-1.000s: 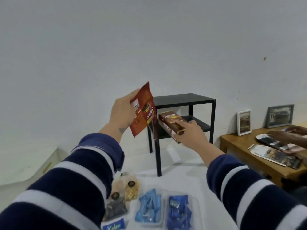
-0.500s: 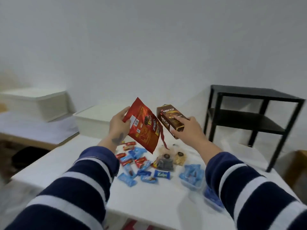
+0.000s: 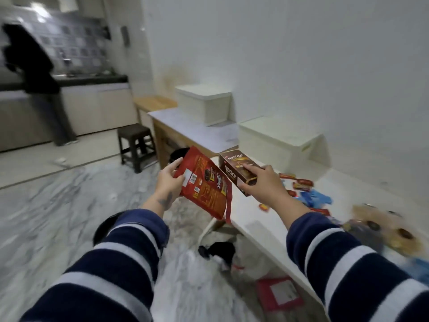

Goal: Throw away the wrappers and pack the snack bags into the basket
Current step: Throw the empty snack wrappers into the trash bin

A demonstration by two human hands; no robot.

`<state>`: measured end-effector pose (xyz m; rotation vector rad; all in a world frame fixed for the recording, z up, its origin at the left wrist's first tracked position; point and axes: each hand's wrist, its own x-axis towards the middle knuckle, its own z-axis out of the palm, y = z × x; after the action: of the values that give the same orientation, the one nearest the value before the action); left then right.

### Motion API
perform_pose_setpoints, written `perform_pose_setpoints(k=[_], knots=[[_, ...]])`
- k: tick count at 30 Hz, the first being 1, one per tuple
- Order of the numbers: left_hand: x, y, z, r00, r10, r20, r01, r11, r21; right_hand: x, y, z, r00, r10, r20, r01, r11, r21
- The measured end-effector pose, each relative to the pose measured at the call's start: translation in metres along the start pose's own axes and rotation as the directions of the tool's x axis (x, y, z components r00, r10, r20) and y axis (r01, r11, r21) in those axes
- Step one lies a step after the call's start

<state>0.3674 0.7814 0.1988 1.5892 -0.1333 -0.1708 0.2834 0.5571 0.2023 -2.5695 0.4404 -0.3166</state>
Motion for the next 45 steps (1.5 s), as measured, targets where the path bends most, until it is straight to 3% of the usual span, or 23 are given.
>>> perform_pose_setpoints(k=[6, 11, 18, 35, 41, 45], knots=[[0.056, -0.030, -0.116, 0.979, -0.047, -0.197, 0.052, 0.999, 0.016, 0.065, -0.099, 0.097, 0.987, -0.125, 0.097, 0.120, 0.991, 0.052], [0.094, -0.062, -0.198, 0.953, -0.112, -0.281, 0.130, 0.990, 0.049, 0.107, -0.169, 0.181, 0.965, -0.196, 0.174, 0.190, 0.981, 0.048], [0.138, -0.115, -0.275, 0.882, -0.225, -0.413, 0.269, 0.962, 0.050, 0.147, -0.227, 0.290, 0.890, -0.239, 0.387, 0.238, 0.970, 0.051], [0.313, -0.325, -0.338, 0.628, -0.449, -0.636, 0.559, 0.828, -0.032, 0.301, -0.233, 0.570, 0.608, -0.078, 0.790, 0.215, 0.974, -0.070], [0.347, -0.442, -0.365, 0.558, -0.540, -0.630, 0.674, 0.738, -0.036, 0.296, -0.199, 0.686, 0.609, 0.044, 0.792, 0.193, 0.960, -0.202], [0.377, -0.521, -0.381, 0.575, -0.544, -0.611, 0.686, 0.728, -0.003, 0.302, -0.183, 0.769, 0.623, 0.061, 0.780, 0.165, 0.964, -0.207]])
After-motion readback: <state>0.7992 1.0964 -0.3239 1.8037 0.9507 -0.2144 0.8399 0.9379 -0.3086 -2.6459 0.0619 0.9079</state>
